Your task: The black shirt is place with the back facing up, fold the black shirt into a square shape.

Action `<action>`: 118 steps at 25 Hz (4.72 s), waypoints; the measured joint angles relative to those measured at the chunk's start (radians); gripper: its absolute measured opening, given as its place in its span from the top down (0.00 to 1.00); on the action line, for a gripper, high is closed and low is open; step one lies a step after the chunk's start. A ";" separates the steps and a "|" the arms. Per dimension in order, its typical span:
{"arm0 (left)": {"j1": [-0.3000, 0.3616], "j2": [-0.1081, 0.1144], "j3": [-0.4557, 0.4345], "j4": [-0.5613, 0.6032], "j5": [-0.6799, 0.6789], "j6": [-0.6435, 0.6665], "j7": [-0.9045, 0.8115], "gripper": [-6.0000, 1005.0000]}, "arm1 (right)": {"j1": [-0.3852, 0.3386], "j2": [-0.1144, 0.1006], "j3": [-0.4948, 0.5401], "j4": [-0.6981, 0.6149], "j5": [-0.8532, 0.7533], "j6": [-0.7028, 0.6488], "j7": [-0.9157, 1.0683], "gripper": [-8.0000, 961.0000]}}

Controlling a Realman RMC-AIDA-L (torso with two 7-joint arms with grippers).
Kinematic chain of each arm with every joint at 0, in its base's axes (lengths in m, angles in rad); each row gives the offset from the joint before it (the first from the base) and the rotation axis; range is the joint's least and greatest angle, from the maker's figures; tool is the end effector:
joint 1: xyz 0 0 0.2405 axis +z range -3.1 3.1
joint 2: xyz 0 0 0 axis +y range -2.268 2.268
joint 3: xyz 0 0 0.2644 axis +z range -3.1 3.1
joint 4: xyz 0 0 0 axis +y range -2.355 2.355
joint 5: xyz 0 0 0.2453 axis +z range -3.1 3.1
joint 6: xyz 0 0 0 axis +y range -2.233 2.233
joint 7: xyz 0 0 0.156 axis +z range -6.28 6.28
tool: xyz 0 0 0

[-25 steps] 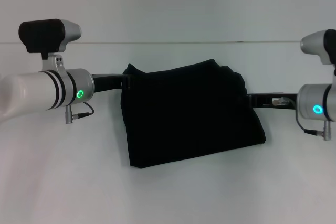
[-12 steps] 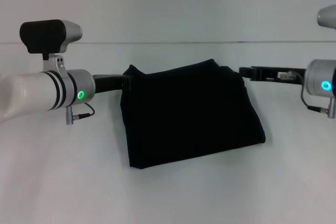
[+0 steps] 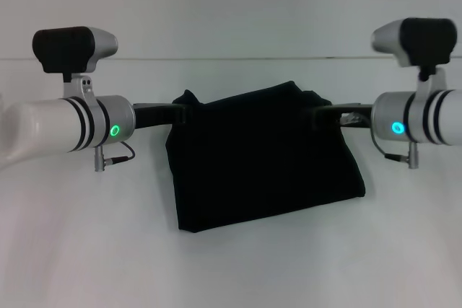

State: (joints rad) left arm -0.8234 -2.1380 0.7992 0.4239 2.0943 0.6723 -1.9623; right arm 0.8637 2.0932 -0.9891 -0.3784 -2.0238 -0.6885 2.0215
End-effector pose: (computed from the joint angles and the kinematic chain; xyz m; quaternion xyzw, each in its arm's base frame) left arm -0.2610 0.4806 -0.0802 -0.8118 -0.4677 -0.1485 0.3164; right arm 0.2445 0.4835 -0.0884 -0.8392 0.4482 0.1184 0.2844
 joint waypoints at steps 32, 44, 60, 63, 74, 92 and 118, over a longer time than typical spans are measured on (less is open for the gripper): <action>-0.069 0.002 -0.006 0.021 -0.006 -0.030 -0.004 0.94 | -0.179 -0.017 0.028 -0.139 0.341 -0.047 -0.235 0.93; -0.088 0.000 0.000 0.019 -0.003 -0.077 0.026 0.91 | -0.181 -0.010 0.100 -0.133 0.343 -0.094 -0.307 0.53; 0.051 0.000 -0.013 0.210 -0.015 0.084 0.021 0.67 | -0.207 -0.019 0.139 -0.157 0.344 -0.174 -0.331 0.35; 0.114 0.000 -0.041 0.280 -0.071 0.278 0.025 0.55 | -0.232 -0.024 0.208 -0.165 0.345 -0.289 -0.382 0.31; 0.216 0.006 -0.291 0.204 -0.255 0.678 0.298 0.17 | -0.309 -0.011 0.295 -0.159 0.346 -0.508 -0.611 0.14; 0.221 0.002 -0.284 0.151 -0.239 0.688 0.605 0.14 | -0.294 -0.006 0.278 -0.137 0.340 -0.536 -0.700 0.04; 0.152 0.007 -0.097 0.166 0.006 0.613 0.502 0.14 | -0.201 -0.024 0.104 -0.111 0.181 -0.473 -0.505 0.07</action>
State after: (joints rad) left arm -0.6718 -2.1313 0.7023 0.5898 2.1005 1.2851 -1.4600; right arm 0.6632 2.0689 -0.8849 -0.4898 -1.8432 -1.1610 1.5162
